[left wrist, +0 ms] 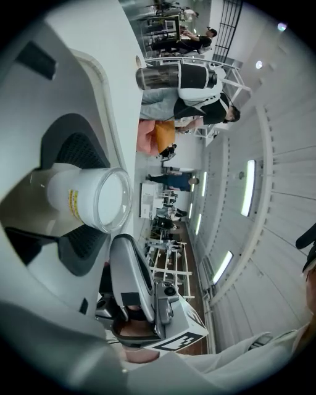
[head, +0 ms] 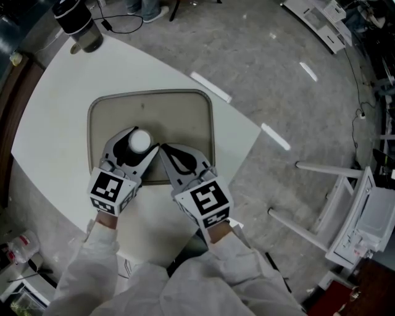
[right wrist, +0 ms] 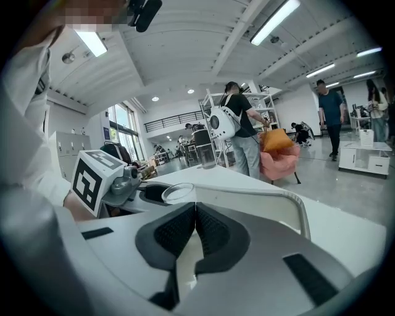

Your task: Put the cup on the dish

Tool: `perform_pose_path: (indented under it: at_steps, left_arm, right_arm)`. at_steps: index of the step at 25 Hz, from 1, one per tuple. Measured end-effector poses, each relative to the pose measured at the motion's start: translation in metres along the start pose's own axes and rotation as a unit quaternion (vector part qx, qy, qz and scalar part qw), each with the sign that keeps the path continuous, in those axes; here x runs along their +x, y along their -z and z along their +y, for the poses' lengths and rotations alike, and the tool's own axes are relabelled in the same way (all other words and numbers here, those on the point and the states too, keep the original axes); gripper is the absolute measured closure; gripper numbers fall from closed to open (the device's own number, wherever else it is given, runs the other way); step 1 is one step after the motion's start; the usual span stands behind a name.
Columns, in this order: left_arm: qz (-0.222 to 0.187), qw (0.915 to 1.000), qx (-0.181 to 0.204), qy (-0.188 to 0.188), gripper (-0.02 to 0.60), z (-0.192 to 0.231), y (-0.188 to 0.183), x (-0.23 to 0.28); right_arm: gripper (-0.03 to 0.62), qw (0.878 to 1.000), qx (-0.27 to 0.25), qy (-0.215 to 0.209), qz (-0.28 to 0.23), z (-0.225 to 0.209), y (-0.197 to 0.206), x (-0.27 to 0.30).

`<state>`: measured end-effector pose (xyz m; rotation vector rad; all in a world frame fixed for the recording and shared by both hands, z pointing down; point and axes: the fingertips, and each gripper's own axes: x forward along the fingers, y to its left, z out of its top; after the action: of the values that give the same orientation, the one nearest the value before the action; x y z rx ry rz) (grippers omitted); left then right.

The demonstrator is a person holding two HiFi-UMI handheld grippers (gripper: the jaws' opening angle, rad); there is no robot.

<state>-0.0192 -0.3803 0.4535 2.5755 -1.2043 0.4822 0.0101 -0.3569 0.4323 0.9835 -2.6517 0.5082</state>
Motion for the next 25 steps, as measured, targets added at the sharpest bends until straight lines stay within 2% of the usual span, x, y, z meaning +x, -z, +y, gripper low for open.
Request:
perform_pose_path:
  at_steps: [8,25]
  left_arm:
    - [-0.014,0.9998,-0.013,-0.001,0.305,0.006,0.001,0.002]
    - [-0.001,0.9998,-0.018,0.012,0.305,0.001,0.003,0.002]
  right_arm:
    - [0.582,1.000,0.006,0.002,0.012,-0.001,0.007,0.002]
    - [0.582,1.000,0.011,0.010,0.015,0.005,0.011,-0.009]
